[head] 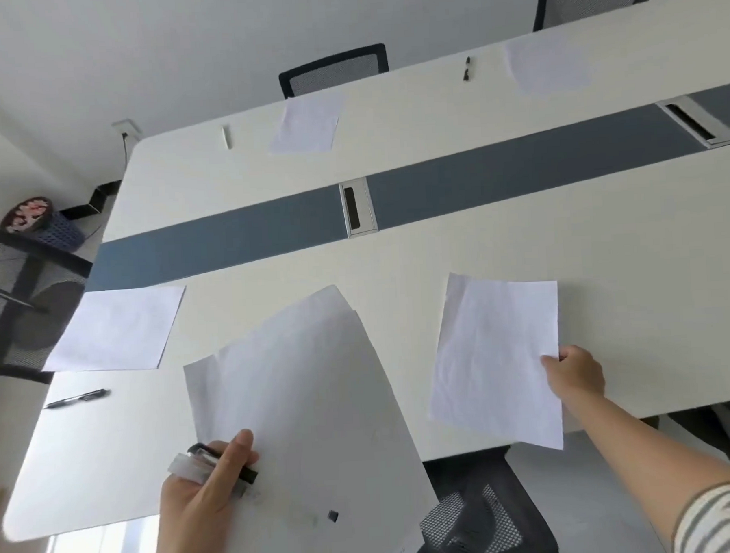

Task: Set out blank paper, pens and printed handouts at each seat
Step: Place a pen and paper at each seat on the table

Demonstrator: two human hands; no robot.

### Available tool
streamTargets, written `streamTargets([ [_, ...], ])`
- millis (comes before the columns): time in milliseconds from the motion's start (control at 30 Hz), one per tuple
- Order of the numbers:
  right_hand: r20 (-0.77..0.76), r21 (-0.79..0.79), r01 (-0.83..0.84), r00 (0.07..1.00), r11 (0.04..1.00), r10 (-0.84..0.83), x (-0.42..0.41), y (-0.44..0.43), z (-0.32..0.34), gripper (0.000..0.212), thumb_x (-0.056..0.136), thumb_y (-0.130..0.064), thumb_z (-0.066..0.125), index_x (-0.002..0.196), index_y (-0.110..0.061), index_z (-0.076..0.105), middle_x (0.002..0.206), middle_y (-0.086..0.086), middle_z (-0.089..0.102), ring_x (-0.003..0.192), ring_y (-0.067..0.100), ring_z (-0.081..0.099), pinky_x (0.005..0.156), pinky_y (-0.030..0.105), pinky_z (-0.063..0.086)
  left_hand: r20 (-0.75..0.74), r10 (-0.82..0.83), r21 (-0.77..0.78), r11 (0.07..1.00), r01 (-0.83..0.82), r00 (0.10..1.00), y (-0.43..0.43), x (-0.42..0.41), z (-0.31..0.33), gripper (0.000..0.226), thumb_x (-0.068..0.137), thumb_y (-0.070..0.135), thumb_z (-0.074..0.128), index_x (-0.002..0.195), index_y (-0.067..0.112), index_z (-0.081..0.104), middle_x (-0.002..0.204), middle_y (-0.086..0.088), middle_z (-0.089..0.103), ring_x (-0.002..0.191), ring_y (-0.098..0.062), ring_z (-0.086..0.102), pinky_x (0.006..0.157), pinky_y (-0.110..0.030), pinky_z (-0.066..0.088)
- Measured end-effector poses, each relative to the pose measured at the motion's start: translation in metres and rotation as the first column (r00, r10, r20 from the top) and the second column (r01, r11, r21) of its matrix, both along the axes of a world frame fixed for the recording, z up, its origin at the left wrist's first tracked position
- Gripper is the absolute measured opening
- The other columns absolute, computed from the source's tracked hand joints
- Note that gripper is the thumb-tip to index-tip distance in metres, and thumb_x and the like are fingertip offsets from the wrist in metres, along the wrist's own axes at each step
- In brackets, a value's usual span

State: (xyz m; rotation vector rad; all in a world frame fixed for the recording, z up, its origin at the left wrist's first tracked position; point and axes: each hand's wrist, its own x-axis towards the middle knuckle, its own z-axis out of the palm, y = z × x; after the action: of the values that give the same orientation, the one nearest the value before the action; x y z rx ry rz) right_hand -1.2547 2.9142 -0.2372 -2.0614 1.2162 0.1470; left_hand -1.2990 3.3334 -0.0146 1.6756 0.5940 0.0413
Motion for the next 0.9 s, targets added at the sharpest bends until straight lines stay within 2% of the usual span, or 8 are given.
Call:
streamTargets([
  [167, -0.007, 0.037, -0.001, 1.0, 0.999, 0.001, -0.022, 0.003, 0.022, 0.038, 0.089, -0.021, 0.061, 0.123, -0.005, 0.056, 0.119, 0.015, 0.064, 0.105, 0.036, 0.06, 0.084, 0.038, 0.048, 0.014, -0.06, -0.064, 0.996, 0.061, 0.998, -0.003, -0.009, 0.003, 0.028, 0.086, 0.012, 0.065, 0.062, 0.0, 0.057, 0.047, 0.007, 0.058, 0.044, -0.008, 0.054, 0.046, -0.018, 0.045],
  [267, 0.092, 0.034, -0.009, 0.996, 0.999, 0.006, -0.043, 0.014, 0.049, 0.044, 0.092, -0.022, 0.059, 0.132, -0.005, 0.051, 0.133, 0.015, 0.058, 0.117, 0.034, 0.056, 0.093, 0.04, 0.044, 0.028, -0.112, -0.102, 0.988, 0.114, 0.993, -0.006, -0.017, 0.005, 0.026, 0.085, 0.013, 0.066, 0.065, 0.0, 0.057, 0.047, 0.005, 0.056, 0.054, -0.02, 0.051, 0.053, -0.025, 0.042],
  [333, 0.209, 0.105, -0.008, 0.978, 0.994, -0.014, -0.058, 0.031, 0.074, 0.04, 0.091, -0.026, 0.061, 0.127, -0.008, 0.056, 0.129, 0.011, 0.061, 0.113, 0.029, 0.058, 0.093, 0.039, 0.045, 0.033, -0.178, -0.109, 0.978, 0.181, 0.983, -0.011, -0.021, 0.007, 0.025, 0.086, 0.012, 0.066, 0.066, -0.001, 0.058, 0.047, 0.005, 0.057, 0.056, -0.021, 0.05, 0.057, -0.03, 0.038],
  [400, 0.328, 0.324, -0.027, 0.941, 0.946, -0.086, -0.077, 0.055, 0.107, 0.033, 0.09, -0.03, 0.065, 0.117, -0.011, 0.063, 0.119, 0.007, 0.066, 0.106, 0.024, 0.063, 0.091, 0.04, 0.051, 0.027, -0.264, -0.137, 0.954, 0.265, 0.964, -0.021, -0.024, 0.009, 0.026, 0.086, 0.013, 0.065, 0.065, 0.0, 0.057, 0.047, 0.003, 0.055, 0.05, -0.017, 0.049, 0.054, -0.03, 0.037],
  [467, 0.381, 0.539, -0.138, 0.92, 0.831, -0.095, -0.106, 0.082, 0.144, 0.031, 0.09, -0.034, 0.066, 0.112, -0.013, 0.066, 0.108, 0.006, 0.072, 0.099, 0.022, 0.069, 0.087, 0.039, 0.053, 0.023, -0.337, -0.193, 0.922, 0.335, 0.941, -0.033, -0.027, 0.011, 0.028, 0.087, 0.013, 0.064, 0.062, 0.002, 0.057, 0.049, 0.001, 0.052, 0.05, -0.018, 0.048, 0.054, -0.03, 0.035],
  [567, 0.424, 0.673, -0.278, 0.904, 0.685, -0.049, -0.156, 0.111, 0.177, 0.037, 0.085, -0.04, 0.07, 0.113, -0.015, 0.066, 0.105, 0.008, 0.075, 0.095, 0.024, 0.072, 0.086, 0.039, 0.054, 0.054, -0.42, -0.264, 0.869, 0.419, 0.906, -0.057, -0.029, 0.016, 0.034, 0.086, 0.014, 0.064, 0.053, 0.009, 0.059, 0.053, 0.001, 0.052, 0.055, -0.019, 0.047, 0.056, -0.032, 0.034],
  [733, 0.431, 0.762, -0.214, 0.872, 0.611, -0.232, -0.203, 0.106, 0.189, 0.047, 0.071, -0.028, 0.077, 0.108, -0.001, 0.071, 0.107, 0.022, 0.073, 0.099, 0.04, 0.07, 0.09, 0.048, 0.055, 0.071, -0.51, -0.299, 0.809, 0.506, 0.857, -0.104, -0.04, 0.016, 0.039, 0.084, 0.015, 0.067, 0.046, 0.014, 0.06, 0.051, 0.003, 0.052, 0.055, -0.018, 0.047, 0.056, -0.032, 0.033],
  [900, 0.497, 0.701, -0.168, 0.812, 0.693, -0.307, -0.225, 0.048, 0.2, 0.041, 0.07, -0.025, 0.077, 0.102, 0.0, 0.072, 0.101, 0.022, 0.074, 0.096, 0.042, 0.07, 0.091, 0.054, 0.054, 0.079, -0.589, -0.308, 0.753, 0.581, 0.804, -0.169, -0.053, 0.016, 0.027, 0.066, 0.034, 0.074, 0.05, 0.015, 0.064, 0.053, 0.001, 0.054, 0.055, -0.018, 0.048, 0.059, -0.032, 0.034],
])
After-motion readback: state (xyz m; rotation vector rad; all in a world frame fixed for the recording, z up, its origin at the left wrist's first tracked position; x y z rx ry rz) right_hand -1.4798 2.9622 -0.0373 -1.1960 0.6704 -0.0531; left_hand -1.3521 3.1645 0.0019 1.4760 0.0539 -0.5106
